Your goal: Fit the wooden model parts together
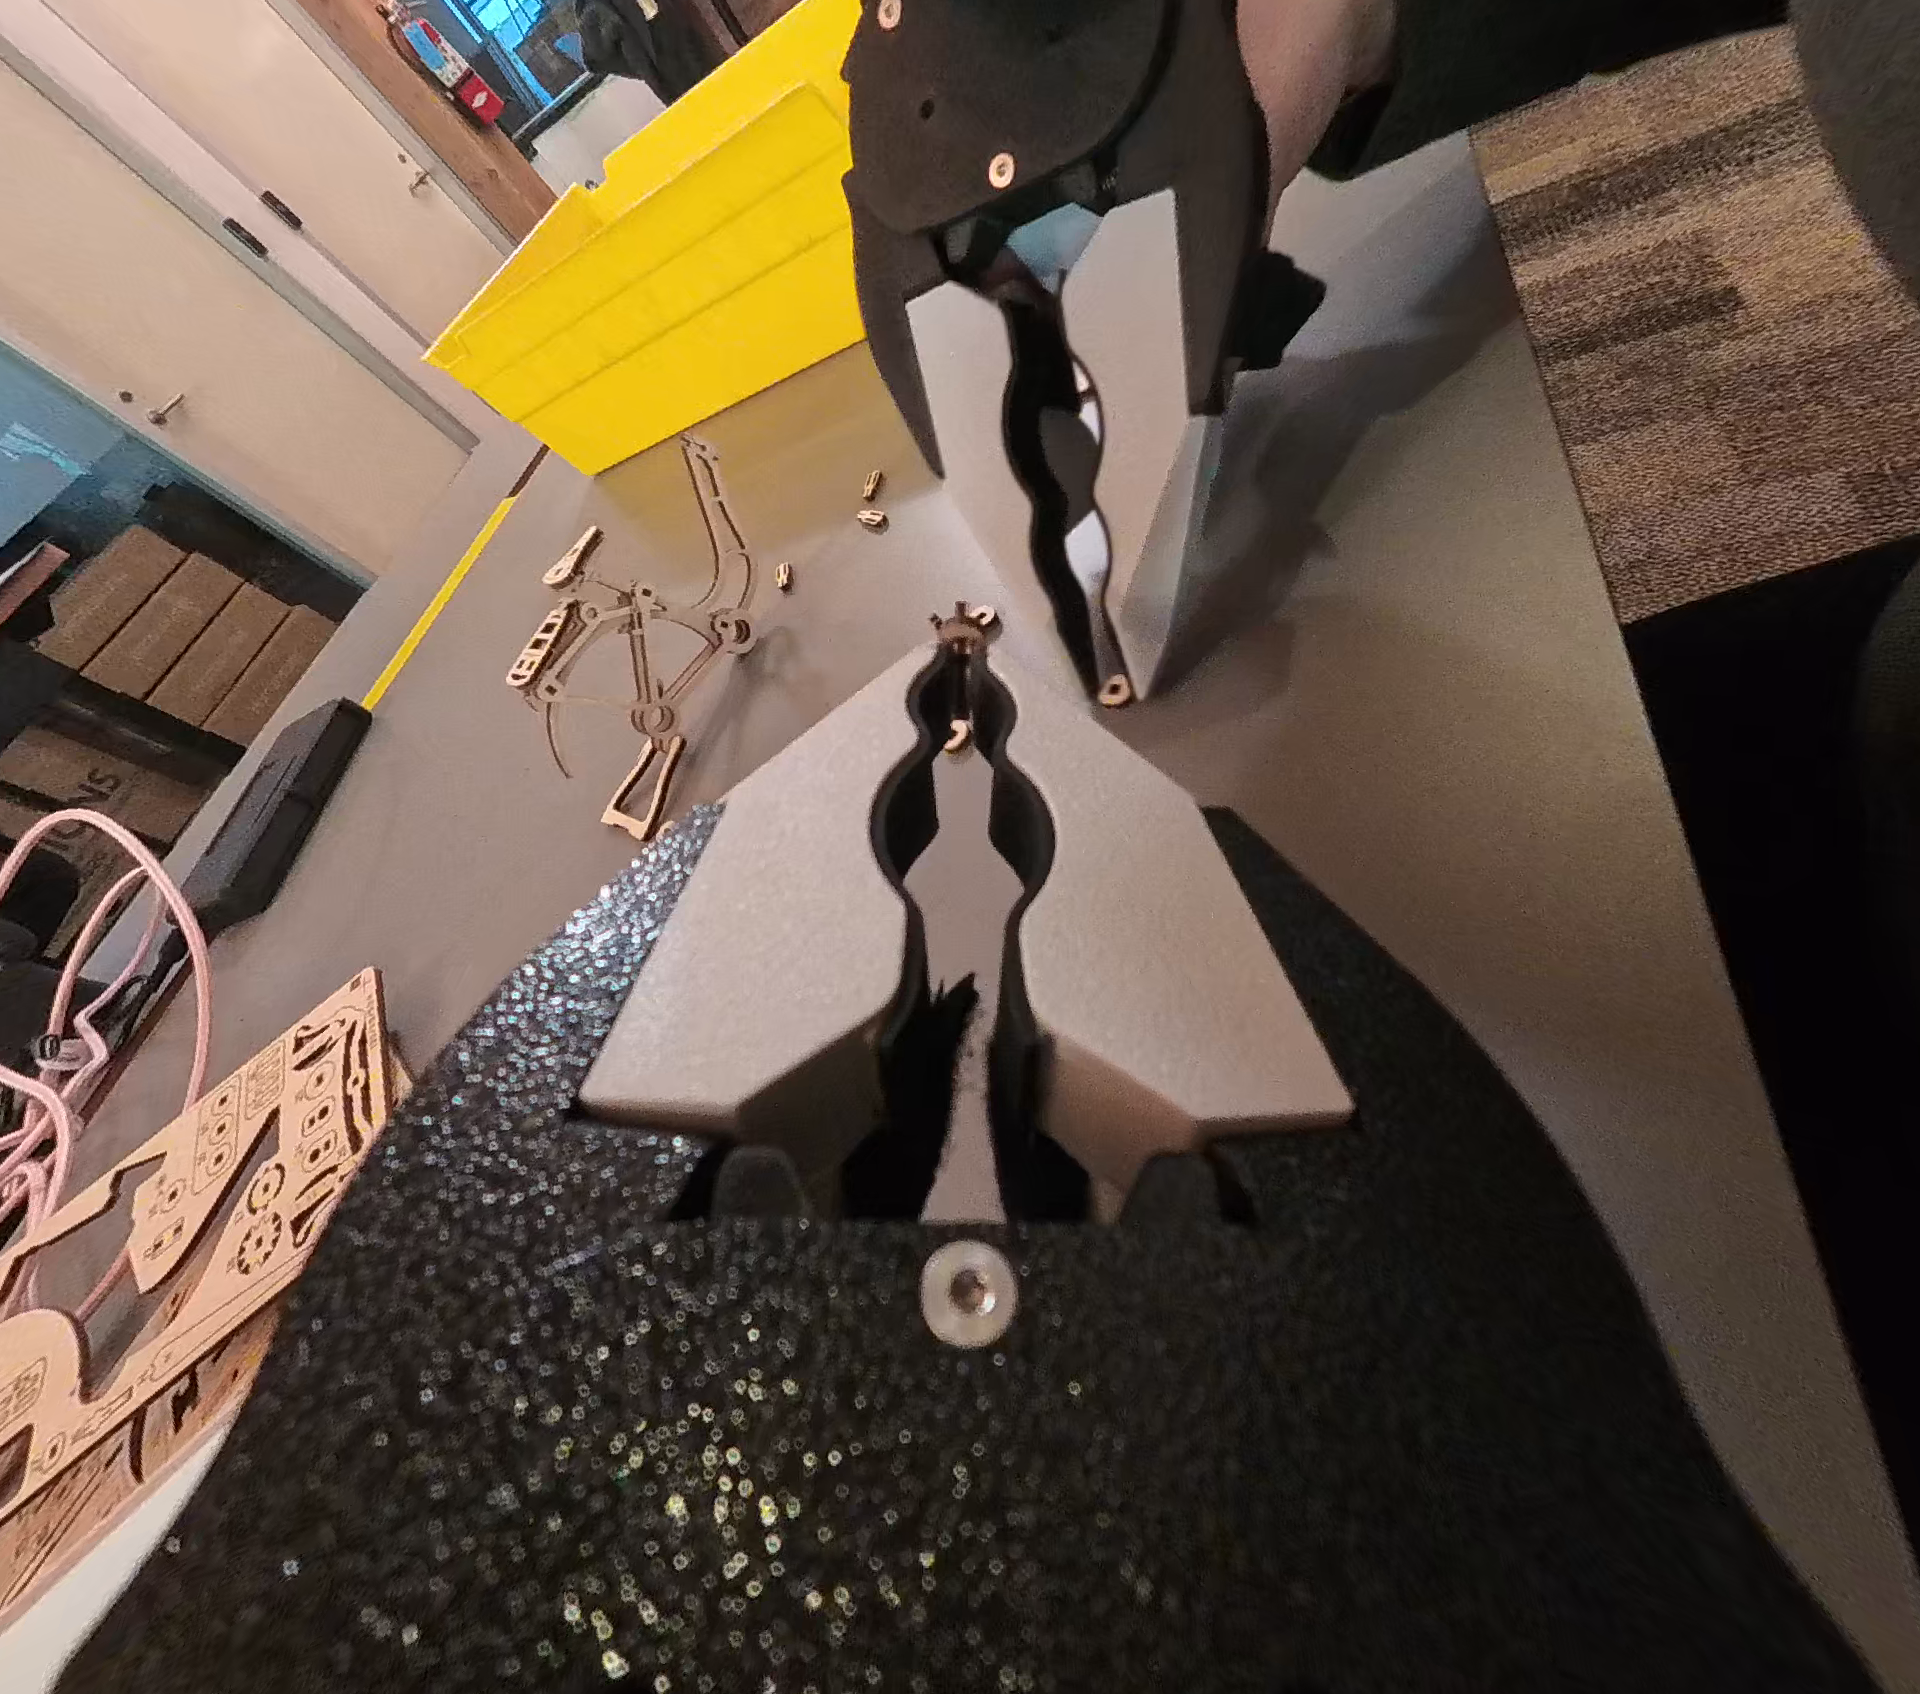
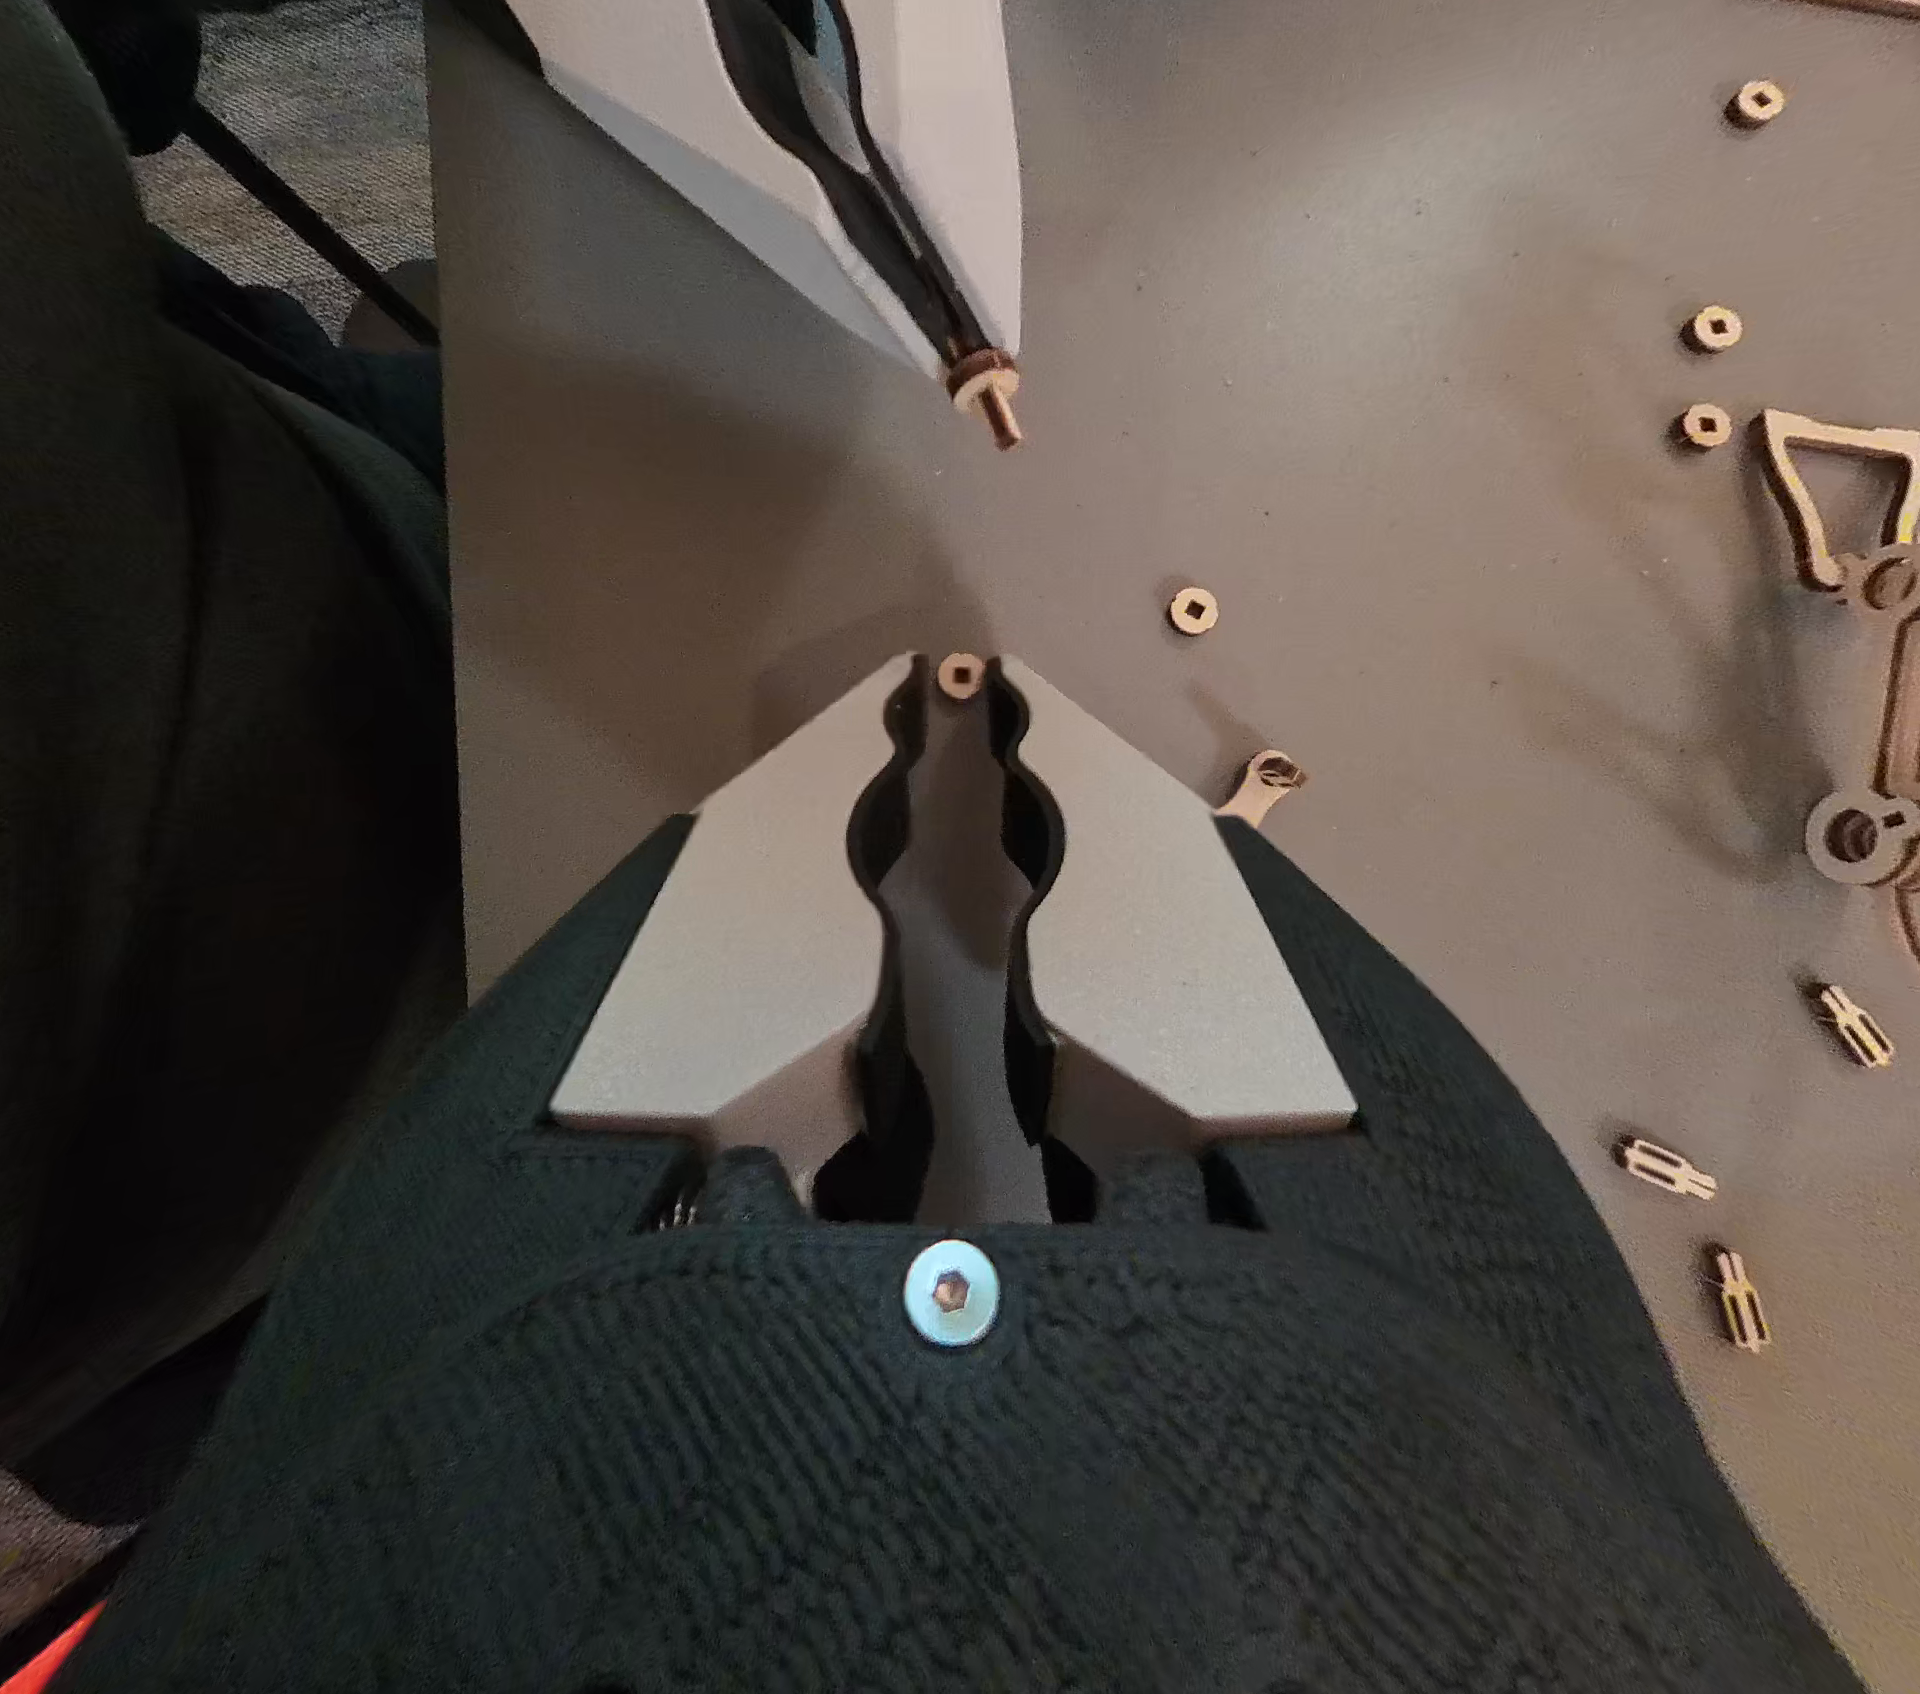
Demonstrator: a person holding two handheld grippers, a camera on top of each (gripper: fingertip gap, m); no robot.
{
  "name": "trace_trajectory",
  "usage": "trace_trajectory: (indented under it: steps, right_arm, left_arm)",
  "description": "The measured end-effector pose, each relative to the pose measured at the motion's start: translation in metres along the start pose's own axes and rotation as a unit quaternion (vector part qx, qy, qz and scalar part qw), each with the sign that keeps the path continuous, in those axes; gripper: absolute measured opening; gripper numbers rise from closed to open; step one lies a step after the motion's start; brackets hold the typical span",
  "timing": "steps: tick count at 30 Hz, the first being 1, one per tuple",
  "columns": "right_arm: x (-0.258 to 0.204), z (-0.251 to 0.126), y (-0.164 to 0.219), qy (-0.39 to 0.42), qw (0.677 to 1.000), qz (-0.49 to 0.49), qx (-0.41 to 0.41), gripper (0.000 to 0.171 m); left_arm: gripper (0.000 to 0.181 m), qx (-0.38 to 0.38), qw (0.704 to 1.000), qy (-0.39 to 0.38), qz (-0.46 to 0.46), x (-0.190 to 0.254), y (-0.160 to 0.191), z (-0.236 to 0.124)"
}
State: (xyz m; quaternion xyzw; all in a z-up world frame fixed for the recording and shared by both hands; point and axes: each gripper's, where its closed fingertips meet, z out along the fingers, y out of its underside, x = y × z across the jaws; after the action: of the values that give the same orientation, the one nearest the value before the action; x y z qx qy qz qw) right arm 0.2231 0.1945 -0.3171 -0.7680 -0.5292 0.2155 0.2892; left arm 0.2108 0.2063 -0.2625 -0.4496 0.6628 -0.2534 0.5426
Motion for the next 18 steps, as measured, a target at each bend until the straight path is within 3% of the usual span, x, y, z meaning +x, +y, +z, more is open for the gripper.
trace_trajectory:
  steps: [1, 5, 8, 11, 14, 18]
  right_arm:
    - [0.000, 0.000, 0.001, 0.002, 1.000, -0.003, -0.001, 0.008]
    - [0.001, -0.001, -0.001, 0.003, 1.000, -0.015, 0.021, 0.007]
    - [0.004, -0.017, -0.026, 0.022, 0.991, -0.041, 0.124, 0.007]
    - [0.003, -0.045, -0.055, 0.073, 0.962, -0.110, 0.237, 0.007]
    - [-0.001, -0.069, -0.075, 0.115, 0.930, -0.162, 0.309, 0.007]
    - [-0.008, -0.088, -0.093, 0.119, 0.911, -0.180, 0.351, 0.007]
  left_arm:
    - [0.000, 0.001, 1.000, -0.001, 0.001, 0.000, 0.000, 0.000]
    - [0.000, 0.014, 1.000, -0.006, -0.002, -0.003, -0.004, -0.002]
    - [0.000, 0.039, 0.999, -0.019, -0.010, -0.008, -0.012, -0.007]
    - [0.001, 0.081, 0.996, -0.048, 0.005, -0.016, -0.027, -0.016]
    - [0.000, 0.161, 0.985, -0.059, 0.015, -0.018, -0.052, -0.030]
    - [0.000, 0.270, 0.959, -0.030, -0.080, -0.027, -0.074, -0.051]
